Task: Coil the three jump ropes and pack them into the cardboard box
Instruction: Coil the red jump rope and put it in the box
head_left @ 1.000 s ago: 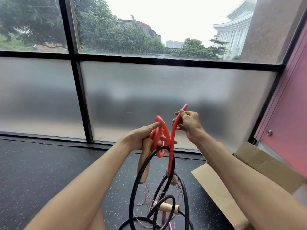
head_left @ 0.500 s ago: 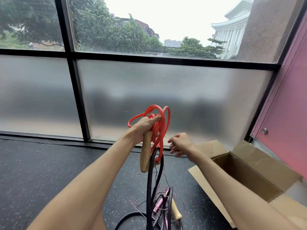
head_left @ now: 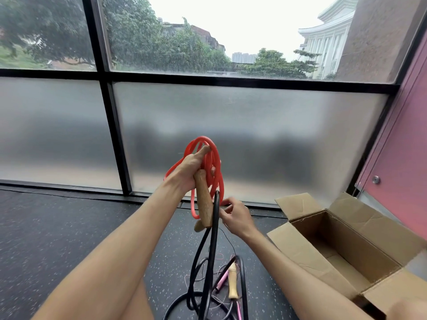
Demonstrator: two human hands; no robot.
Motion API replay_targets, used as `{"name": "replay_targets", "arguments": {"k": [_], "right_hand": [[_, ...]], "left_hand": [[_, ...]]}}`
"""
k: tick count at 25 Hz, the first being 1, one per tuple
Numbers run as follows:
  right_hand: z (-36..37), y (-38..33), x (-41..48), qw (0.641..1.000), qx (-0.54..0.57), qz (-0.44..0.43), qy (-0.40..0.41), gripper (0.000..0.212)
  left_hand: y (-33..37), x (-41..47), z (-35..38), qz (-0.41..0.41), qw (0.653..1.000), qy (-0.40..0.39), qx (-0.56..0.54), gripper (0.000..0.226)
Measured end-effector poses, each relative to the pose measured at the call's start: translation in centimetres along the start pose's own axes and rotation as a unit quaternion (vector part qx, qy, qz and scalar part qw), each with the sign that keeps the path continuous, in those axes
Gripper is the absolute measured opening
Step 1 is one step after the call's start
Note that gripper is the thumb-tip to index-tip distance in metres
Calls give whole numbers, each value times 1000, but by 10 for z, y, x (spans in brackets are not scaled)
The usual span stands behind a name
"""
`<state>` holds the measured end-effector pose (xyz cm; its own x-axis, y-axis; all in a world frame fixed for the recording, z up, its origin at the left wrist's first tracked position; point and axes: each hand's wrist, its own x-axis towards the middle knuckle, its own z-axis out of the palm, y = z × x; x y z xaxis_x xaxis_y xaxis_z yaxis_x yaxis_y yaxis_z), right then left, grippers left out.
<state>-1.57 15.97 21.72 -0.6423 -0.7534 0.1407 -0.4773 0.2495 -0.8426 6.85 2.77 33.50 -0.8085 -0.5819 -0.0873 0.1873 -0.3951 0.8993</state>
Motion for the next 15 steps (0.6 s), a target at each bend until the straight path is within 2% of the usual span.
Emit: {"name": "replay_targets", "arguments": {"k": [2, 4, 7, 12, 15], "right_hand": [[2, 0, -1, 996, -47, -70, 42, 10], [3, 2, -3, 988, -71, -115, 73, 11], [-4, 5, -2, 985, -78, -135, 78, 12], [-34, 2, 1, 974, -185, -129, -23, 14], [-45, -5, -2, 961, -240, -131, -52, 17]], "left_hand": [[1, -1, 0, -1, 1000, 9, 4, 47], [6, -1, -2, 6, 999, 35, 5, 42], [12, 1, -16, 31, 996, 83, 31, 31], [9, -4, -33, -24, 989, 110, 94, 32], [7, -5, -35, -44, 985, 131, 103, 34]]}}
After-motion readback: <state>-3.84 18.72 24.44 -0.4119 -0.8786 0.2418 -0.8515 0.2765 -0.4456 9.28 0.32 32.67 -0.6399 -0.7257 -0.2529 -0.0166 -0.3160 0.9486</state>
